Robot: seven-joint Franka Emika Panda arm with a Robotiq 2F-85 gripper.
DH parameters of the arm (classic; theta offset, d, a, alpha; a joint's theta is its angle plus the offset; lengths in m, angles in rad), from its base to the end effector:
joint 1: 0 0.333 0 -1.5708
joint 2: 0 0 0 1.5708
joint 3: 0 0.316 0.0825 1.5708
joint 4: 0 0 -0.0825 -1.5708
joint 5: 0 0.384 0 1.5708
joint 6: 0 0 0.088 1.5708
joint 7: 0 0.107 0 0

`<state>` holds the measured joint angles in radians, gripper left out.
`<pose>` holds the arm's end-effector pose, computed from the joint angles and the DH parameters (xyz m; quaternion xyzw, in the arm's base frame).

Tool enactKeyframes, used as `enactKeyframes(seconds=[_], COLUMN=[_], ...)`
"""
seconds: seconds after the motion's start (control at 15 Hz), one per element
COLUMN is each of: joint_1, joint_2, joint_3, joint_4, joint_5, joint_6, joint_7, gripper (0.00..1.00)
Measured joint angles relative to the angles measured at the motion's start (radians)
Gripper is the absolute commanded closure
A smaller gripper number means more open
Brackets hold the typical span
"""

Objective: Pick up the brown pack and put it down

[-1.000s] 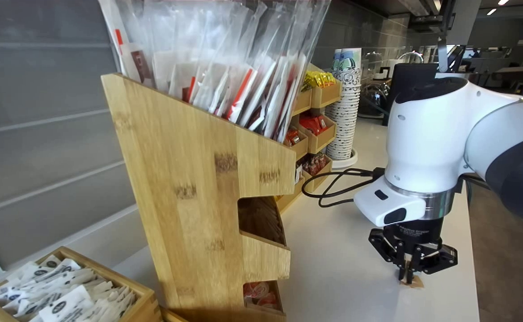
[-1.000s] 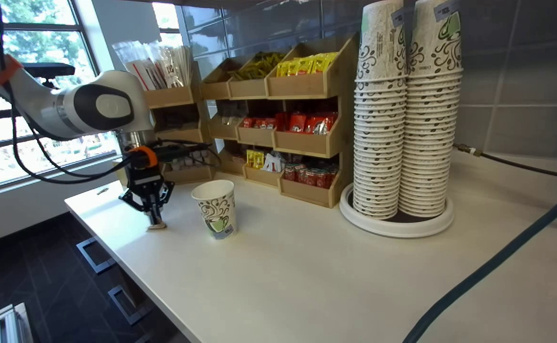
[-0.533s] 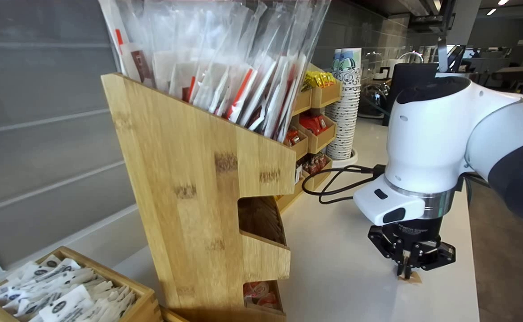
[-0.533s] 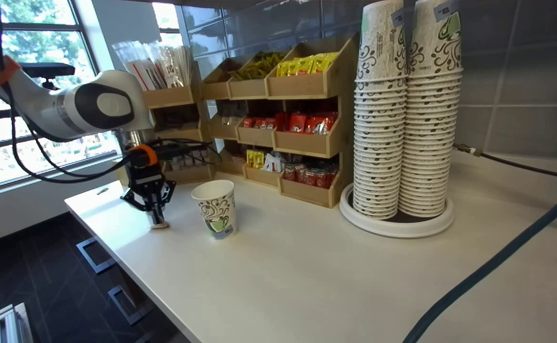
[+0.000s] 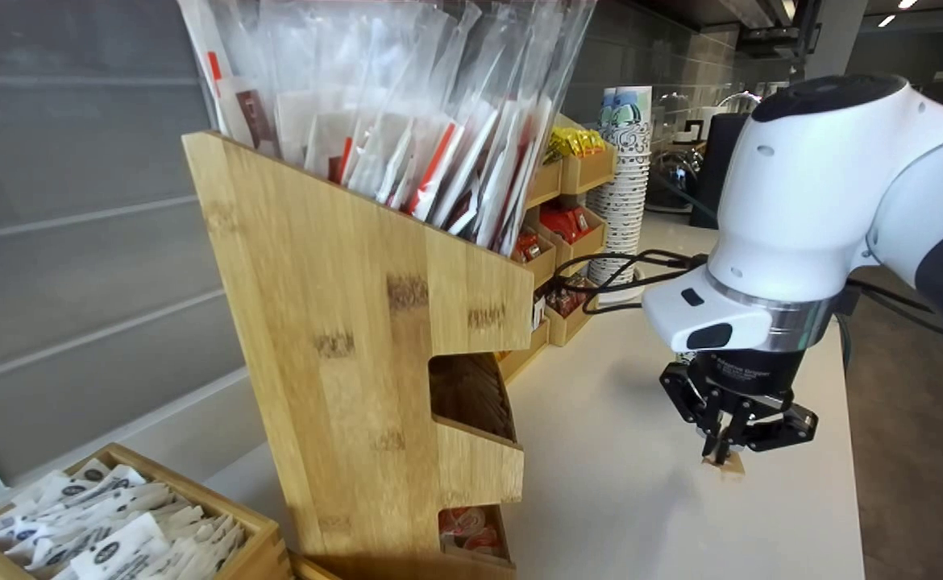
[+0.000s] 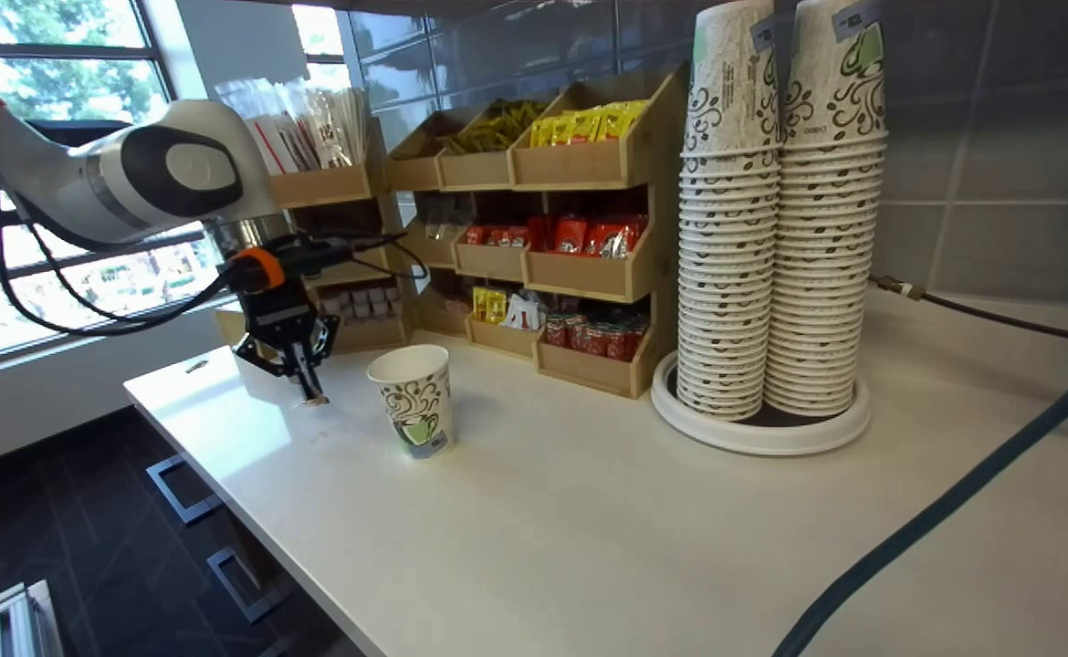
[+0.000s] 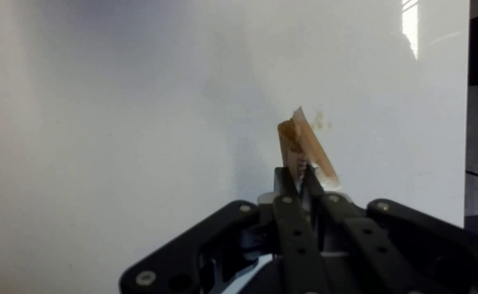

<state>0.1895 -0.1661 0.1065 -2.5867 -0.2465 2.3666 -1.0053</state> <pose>0.4095 0.1208 0.3126 0.7348 0.6714 -0.0584 0.0768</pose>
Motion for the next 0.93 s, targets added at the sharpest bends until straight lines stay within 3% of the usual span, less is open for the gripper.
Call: enactKeyframes(seconds=[0.13, 0.93], joint_1=[-0.009, -0.02], joint_2=[-0.04, -0.11], joint_3=[-0.001, -0.011], joint_4=[-0.002, 0.005], joint_5=[-0.015, -0.028], joint_6=[-0.001, -0.013], joint_7=[0.037, 0.08], gripper=[0.92, 0.98])
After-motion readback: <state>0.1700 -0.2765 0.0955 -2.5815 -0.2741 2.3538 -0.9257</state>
